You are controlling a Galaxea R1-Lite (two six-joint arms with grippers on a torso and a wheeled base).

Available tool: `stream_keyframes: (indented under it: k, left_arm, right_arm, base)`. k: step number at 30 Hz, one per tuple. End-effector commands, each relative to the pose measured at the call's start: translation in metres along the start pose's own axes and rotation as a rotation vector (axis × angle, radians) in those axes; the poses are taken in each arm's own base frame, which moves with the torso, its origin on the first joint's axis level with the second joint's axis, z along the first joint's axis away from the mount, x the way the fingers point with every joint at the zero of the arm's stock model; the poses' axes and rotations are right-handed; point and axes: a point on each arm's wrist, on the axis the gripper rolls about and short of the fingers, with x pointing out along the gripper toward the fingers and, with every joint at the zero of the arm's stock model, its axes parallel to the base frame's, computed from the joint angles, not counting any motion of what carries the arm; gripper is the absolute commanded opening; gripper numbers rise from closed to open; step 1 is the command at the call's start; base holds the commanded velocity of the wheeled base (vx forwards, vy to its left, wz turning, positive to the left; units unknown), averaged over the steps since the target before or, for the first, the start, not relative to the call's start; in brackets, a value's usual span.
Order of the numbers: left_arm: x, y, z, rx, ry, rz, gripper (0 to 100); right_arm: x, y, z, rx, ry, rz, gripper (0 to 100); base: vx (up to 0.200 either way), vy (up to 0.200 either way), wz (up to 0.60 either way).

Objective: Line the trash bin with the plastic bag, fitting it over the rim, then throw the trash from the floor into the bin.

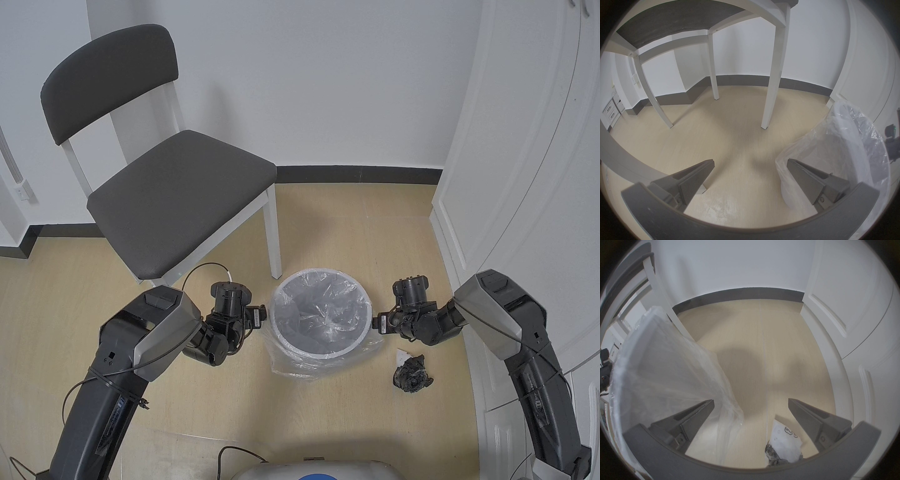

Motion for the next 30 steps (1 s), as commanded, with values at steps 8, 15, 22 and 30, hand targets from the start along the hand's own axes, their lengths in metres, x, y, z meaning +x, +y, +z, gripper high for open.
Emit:
stream_keyframes:
  k: [8,15,22,30]
  left_arm:
    - [-0.002,0.002,0.000,0.088,0.036,-0.021,100]
    - [0.026,0.019,0.003,0.253,0.078,0.002,100]
    - [0.044,0.024,-0.013,0.298,0.190,-0.001,100]
    - [0.046,0.026,-0.020,0.366,0.216,-0.062,100]
  right_arm:
    - [-0.124,-0.033,0.028,0.066,-0.262,0.006,100]
    - [-0.157,-0.045,0.016,0.083,-0.327,0.007,100]
    - [-0.156,-0.045,0.012,0.118,-0.337,0.025,100]
    - [-0.148,-0.040,0.006,0.160,-0.329,0.059,100]
  base:
    - [0.000,0.000,0.00]
    - [0.000,0.000,0.00]
    - [0.000,0.000,0.00]
    - [0.000,0.000,0.00]
